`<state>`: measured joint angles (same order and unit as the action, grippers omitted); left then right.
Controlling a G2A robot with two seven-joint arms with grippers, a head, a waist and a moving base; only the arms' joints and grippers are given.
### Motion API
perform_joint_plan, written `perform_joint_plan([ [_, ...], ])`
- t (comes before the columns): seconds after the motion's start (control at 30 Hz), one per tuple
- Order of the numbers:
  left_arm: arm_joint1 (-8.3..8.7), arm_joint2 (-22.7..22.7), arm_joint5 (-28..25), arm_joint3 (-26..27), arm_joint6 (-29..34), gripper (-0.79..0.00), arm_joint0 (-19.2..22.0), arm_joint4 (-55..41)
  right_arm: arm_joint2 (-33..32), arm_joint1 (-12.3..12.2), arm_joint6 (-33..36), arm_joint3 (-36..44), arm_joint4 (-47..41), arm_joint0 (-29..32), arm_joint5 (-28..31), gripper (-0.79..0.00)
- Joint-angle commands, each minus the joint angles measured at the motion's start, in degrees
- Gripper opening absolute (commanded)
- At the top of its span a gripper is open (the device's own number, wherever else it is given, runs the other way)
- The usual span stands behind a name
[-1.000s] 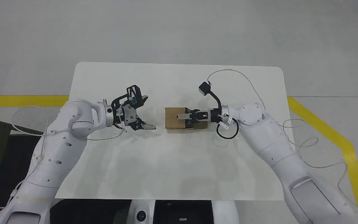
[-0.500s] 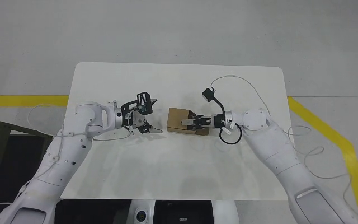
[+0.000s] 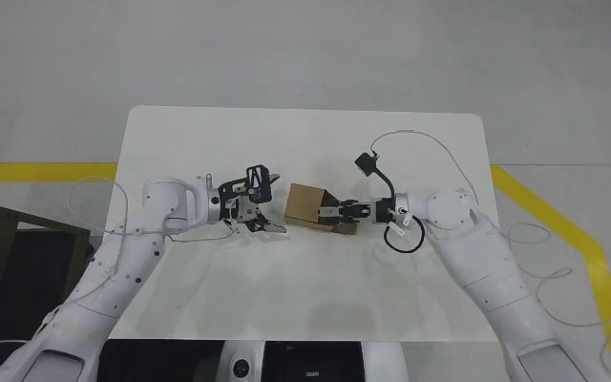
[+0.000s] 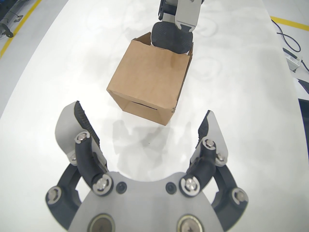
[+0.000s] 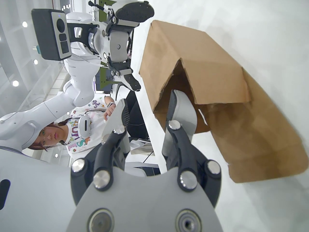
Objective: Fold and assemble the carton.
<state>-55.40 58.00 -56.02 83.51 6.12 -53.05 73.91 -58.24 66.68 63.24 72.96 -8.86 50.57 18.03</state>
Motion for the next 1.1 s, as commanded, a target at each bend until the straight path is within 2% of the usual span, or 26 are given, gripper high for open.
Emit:
perform_joint_plan([
  [0.0, -0.16, -0.6, 0.5, -0.6, -1.9, 0.0, 0.0, 1.5, -1.1, -0.5, -0.1, 1.5, 0.9, 0.9, -0.9, -0.489],
  [0.03, -0.26, -0.8, 0.8, -1.0, -2.8, 0.0, 0.1, 2.0, -1.7, -0.7, -0.1, 2.3, 1.2, 1.3, -1.2, -0.514],
  [0.17, -0.75, -2.1, 0.8, -2.8, -5.0, 0.0, 1.2, 3.4, -3.5, -1.4, -0.1, 5.2, 2.9, 2.8, -2.9, -0.748],
  [0.2, -0.9, -2.4, 0.8, -3.4, -5.3, 0.0, 1.7, 3.5, -3.9, -1.6, 0.0, 6.0, 3.3, 3.2, -3.3, -0.785],
  [0.6, -3.29, -7.3, -1.1, -9.8, -5.0, 0.0, 7.3, 0.3, -6.4, -3.3, 3.4, 14.2, 5.8, 9.1, -10.4, -0.785],
  [0.83, -4.15, -8.7, -0.7, -10.4, -4.8, 0.0, 8.3, -0.7, -4.1, -3.2, 3.0, 12.5, 4.3, 11.1, -11.0, -0.785],
  [1.07, -4.57, -9.2, -0.5, -10.4, -4.6, 0.0, 8.3, -1.3, -2.8, -2.8, 0.7, 9.0, 4.4, 9.4, -9.5, -0.785],
])
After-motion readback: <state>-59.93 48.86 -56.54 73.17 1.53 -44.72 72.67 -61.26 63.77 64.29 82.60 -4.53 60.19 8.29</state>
